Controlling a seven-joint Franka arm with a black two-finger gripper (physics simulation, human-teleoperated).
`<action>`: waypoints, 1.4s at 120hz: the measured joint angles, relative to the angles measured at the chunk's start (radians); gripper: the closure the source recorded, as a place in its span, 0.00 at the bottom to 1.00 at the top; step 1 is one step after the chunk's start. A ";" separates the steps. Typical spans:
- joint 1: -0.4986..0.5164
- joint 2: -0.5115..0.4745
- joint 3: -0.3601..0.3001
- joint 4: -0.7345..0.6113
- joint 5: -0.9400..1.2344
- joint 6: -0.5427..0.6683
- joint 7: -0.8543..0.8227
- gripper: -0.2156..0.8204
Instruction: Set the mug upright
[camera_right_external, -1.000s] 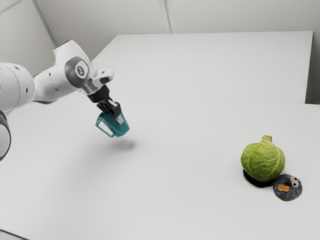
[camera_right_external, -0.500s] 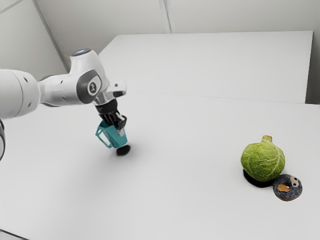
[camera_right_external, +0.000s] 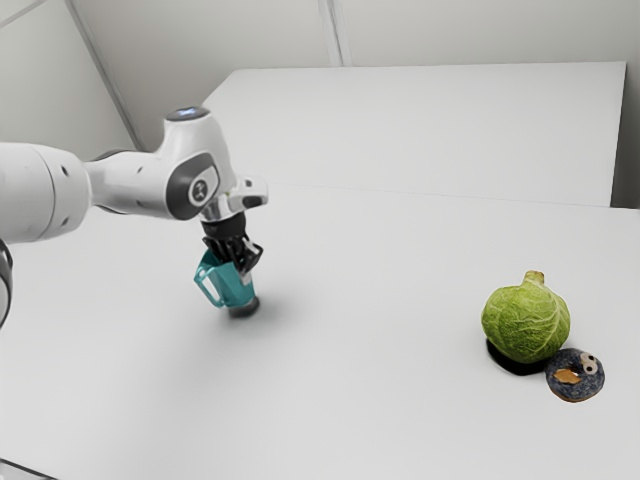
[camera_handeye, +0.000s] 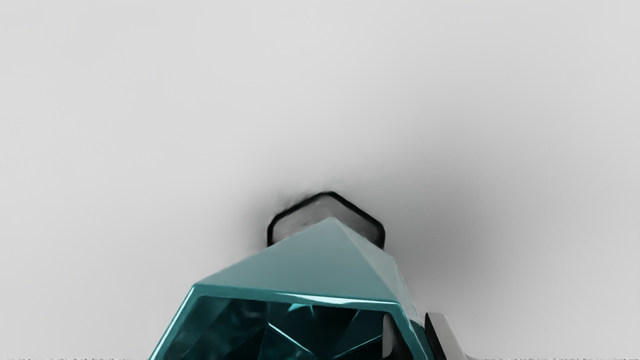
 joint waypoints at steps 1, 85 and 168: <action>-0.002 -0.002 0.000 -0.004 0.002 0.001 -0.003 0.96; -0.061 -0.019 0.002 -0.134 0.101 0.189 -0.193 0.96; -0.074 -0.029 0.002 -0.120 0.093 0.198 -0.204 0.27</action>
